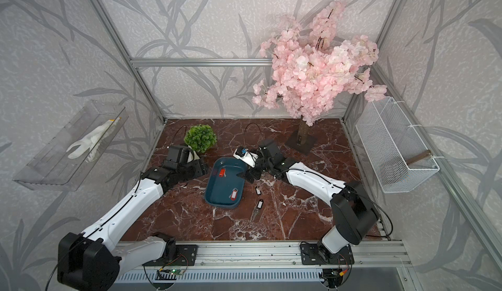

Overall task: Take the keys out of the storage box
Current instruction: Place the key at the center of the board, then pick up the key from the storage box.

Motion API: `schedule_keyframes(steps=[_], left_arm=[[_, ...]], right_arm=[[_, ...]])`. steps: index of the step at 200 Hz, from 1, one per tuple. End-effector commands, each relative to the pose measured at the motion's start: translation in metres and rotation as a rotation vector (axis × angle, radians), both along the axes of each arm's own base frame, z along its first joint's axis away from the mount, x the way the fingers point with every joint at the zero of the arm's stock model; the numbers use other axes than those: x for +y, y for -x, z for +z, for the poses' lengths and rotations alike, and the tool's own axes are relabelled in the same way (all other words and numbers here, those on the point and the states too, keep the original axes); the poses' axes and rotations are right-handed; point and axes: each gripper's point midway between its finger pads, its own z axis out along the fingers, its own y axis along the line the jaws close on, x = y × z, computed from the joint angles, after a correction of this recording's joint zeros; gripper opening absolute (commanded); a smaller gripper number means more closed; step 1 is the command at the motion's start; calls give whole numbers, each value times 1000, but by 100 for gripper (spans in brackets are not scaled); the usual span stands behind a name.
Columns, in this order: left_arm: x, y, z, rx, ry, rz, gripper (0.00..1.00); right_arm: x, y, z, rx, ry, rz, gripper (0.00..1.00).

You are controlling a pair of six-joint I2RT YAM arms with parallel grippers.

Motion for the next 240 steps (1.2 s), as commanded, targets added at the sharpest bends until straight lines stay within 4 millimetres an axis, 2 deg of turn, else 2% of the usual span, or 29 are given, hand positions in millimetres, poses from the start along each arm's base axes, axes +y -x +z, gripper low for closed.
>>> schedule_keyframes(steps=[1,5,8,30,94,120,191,240], left_arm=[[-13,13,-7,43,181,-11,76],[-13,15,-10,53,194,-6,76],[-12,17,-12,60,201,-2,76],[-11,25,-25,89,257,17,72],[-30,37,-49,166,365,-35,63],[-21,40,-66,212,320,6,57],[-23,39,-80,244,320,-5,45],[-21,43,-86,260,300,-6,43]], right_arm=[[16,0,-9,-44,69,109,88],[18,0,-6,-52,74,117,88],[20,-1,-19,-29,96,124,87],[32,-6,-32,-20,143,165,84],[60,-19,-63,-64,278,221,70],[68,-25,-75,-91,319,227,67],[84,-47,-99,-116,421,203,61],[94,-53,-112,-120,442,204,57]])
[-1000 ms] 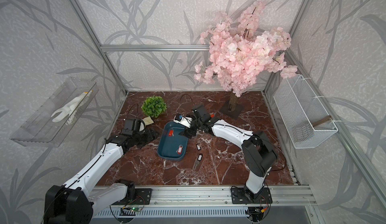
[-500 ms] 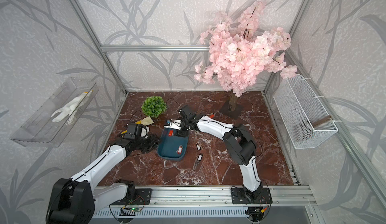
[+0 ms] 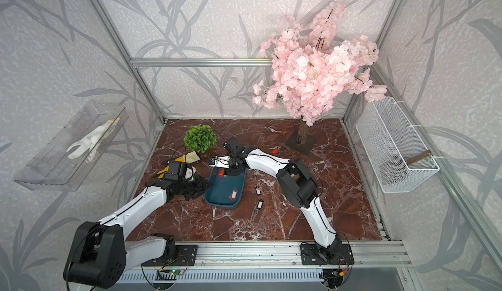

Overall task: Take the keys out of the storage box
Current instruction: Pick up the key from the storage box.

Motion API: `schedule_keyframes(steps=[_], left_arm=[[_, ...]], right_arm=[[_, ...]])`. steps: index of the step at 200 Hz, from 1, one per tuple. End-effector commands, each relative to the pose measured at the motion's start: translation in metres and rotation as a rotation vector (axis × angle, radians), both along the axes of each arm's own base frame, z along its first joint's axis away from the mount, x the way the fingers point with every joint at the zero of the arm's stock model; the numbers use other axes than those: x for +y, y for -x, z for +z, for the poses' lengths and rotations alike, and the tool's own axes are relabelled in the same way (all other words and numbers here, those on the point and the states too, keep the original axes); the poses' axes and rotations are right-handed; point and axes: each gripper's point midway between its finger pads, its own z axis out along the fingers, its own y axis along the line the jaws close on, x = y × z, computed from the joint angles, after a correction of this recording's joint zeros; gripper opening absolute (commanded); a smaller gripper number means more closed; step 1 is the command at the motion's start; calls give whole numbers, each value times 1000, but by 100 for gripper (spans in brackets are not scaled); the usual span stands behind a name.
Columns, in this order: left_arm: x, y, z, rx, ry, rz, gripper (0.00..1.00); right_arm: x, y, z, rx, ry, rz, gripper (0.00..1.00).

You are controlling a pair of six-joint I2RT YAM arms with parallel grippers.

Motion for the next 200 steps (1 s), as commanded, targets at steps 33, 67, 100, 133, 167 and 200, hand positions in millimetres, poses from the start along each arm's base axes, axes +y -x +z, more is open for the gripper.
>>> schedule_keyframes(steps=[33,67,100,133,167,200], left_arm=[[4,4,-9,10,-25,-5,43],[5,5,-10,11,-28,-11,43],[5,7,-12,17,-34,-16,42],[5,7,-12,16,-37,-19,42],[6,8,-13,16,-40,-19,42],[6,8,-13,17,-44,-19,42]], right_arm=[[11,0,-12,-12,25,9,53],[17,-6,-17,-39,28,-2,49],[19,-10,-20,-45,34,-15,46],[21,-9,-24,-31,43,-12,43],[20,-9,-32,-13,67,-7,37],[18,-6,-38,11,105,7,30]])
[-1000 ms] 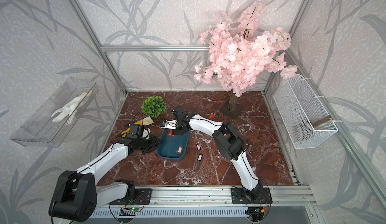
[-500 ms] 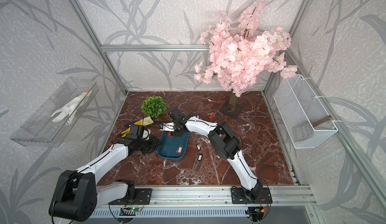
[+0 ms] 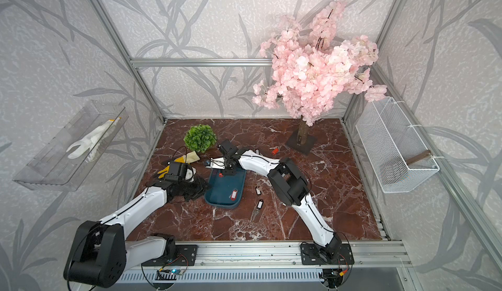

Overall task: Take the keys out of the storage box
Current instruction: Pick up the key from the storage box.

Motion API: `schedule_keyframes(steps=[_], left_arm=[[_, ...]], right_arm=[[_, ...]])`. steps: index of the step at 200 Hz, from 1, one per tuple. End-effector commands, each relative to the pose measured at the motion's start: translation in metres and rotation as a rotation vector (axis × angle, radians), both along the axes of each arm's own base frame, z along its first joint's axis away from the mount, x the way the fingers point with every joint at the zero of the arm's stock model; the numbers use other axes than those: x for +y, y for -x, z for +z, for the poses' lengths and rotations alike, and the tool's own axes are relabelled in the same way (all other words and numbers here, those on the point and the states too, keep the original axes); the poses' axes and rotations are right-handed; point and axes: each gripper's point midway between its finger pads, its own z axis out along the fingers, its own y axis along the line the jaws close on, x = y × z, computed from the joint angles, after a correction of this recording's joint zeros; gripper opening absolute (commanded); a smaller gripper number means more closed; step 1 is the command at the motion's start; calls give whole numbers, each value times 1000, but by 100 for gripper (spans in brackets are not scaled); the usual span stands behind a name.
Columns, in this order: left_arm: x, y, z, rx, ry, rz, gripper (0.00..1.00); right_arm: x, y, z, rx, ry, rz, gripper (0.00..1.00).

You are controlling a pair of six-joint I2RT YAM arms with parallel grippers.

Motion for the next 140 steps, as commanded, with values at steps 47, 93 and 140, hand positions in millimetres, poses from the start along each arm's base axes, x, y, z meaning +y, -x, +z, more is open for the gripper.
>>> schedule_keyframes(steps=[47,93,140], left_arm=[[5,5,-7,14,-25,-4,42],[5,4,-7,12,-26,-4,42],[6,4,-5,8,-32,0,42]], right_arm=[[-5,10,-19,68,72,18,23],[-7,13,-19,84,87,18,11],[-8,9,-9,51,86,1,0]])
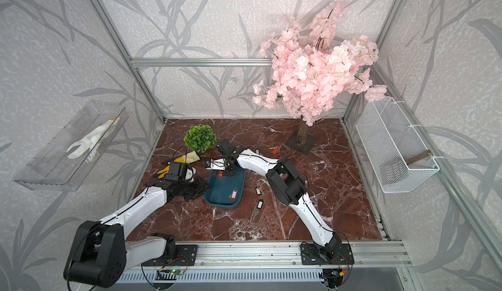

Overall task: Take the keys out of the storage box
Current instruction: Pick up the key from the storage box.

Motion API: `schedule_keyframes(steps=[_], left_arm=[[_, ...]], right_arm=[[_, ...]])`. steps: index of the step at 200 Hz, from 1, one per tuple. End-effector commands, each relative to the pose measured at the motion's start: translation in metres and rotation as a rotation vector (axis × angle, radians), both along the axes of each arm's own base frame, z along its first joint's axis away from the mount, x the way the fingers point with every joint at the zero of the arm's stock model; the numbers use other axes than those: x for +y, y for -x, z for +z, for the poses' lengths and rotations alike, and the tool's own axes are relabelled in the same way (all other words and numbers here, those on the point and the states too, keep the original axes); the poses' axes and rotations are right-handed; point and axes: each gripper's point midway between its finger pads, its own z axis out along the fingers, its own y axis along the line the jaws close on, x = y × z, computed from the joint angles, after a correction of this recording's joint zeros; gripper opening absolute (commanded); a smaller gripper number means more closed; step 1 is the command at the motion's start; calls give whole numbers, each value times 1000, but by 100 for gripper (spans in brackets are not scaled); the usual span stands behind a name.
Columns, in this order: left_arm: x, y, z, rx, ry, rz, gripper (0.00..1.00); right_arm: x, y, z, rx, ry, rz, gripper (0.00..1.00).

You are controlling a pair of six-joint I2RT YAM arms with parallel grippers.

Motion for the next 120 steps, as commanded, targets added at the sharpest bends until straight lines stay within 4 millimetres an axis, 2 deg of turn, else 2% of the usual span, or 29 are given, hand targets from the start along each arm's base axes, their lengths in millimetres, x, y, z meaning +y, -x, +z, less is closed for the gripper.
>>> schedule_keyframes(steps=[1,46,78,120], left_arm=[[5,4,-5,7,-26,-1,42],[8,2,1,-12,-37,14,47],[9,0,5,-30,-41,21,52],[13,-5,11,-62,-47,42,62]], right_arm=[[-2,3,2,1,26,-2,0],[0,-1,32,-52,-42,-35,0],[-2,4,54,-63,-93,-45,0],[-11,12,70,-69,-125,-69,0]])
